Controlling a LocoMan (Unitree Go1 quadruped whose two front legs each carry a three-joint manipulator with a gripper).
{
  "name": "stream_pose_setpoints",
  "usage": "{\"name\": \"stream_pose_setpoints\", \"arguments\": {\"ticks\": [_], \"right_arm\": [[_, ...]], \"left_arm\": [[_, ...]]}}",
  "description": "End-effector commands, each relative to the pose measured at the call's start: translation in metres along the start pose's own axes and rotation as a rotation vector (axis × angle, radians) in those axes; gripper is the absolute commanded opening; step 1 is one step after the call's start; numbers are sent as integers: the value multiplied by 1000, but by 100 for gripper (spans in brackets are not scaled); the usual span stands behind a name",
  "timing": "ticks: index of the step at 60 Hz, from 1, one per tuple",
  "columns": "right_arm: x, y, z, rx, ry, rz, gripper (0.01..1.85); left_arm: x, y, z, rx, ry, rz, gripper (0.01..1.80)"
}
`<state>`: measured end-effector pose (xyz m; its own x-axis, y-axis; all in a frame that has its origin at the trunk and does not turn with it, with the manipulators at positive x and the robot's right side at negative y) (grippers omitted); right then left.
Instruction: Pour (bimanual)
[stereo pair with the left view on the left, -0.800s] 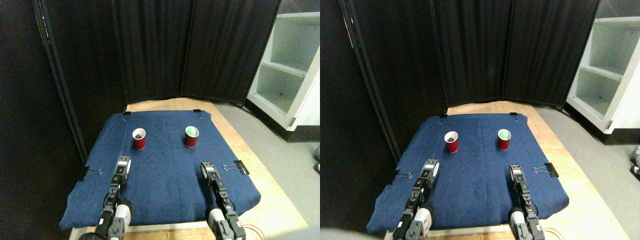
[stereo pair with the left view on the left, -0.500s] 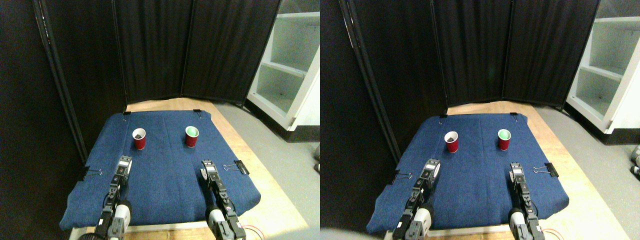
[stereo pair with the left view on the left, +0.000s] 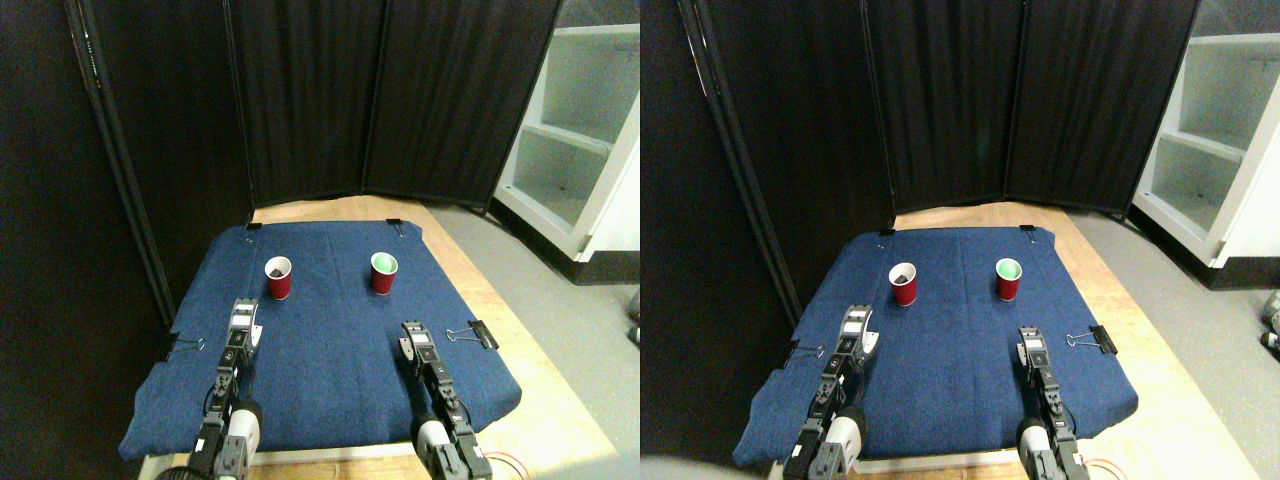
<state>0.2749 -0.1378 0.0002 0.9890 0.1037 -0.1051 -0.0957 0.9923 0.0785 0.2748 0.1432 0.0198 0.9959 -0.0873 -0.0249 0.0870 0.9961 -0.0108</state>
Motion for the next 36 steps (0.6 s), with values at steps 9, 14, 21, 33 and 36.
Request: {"name": "stream_pose_setpoints", "arguments": {"ticks": [9,14,21,33,36], "right_arm": [[10,0,12,139,-108,5,20],[16,-1,14,197,-116,0,23],[29,0,20,309,-136,-10,40],[45,2,23,417,-118,-23,46],[48,4,24,450,-121,-26,53]], "left_arm": [[13,-1,1,-144,-63,54,47],[17,0,2,-148,-65,63,58],[28,-1,3,-305,-120,118,68],[43,-4,7,-472,-82,179,72],[47,-6,7,-537,-99,198,72]]}}
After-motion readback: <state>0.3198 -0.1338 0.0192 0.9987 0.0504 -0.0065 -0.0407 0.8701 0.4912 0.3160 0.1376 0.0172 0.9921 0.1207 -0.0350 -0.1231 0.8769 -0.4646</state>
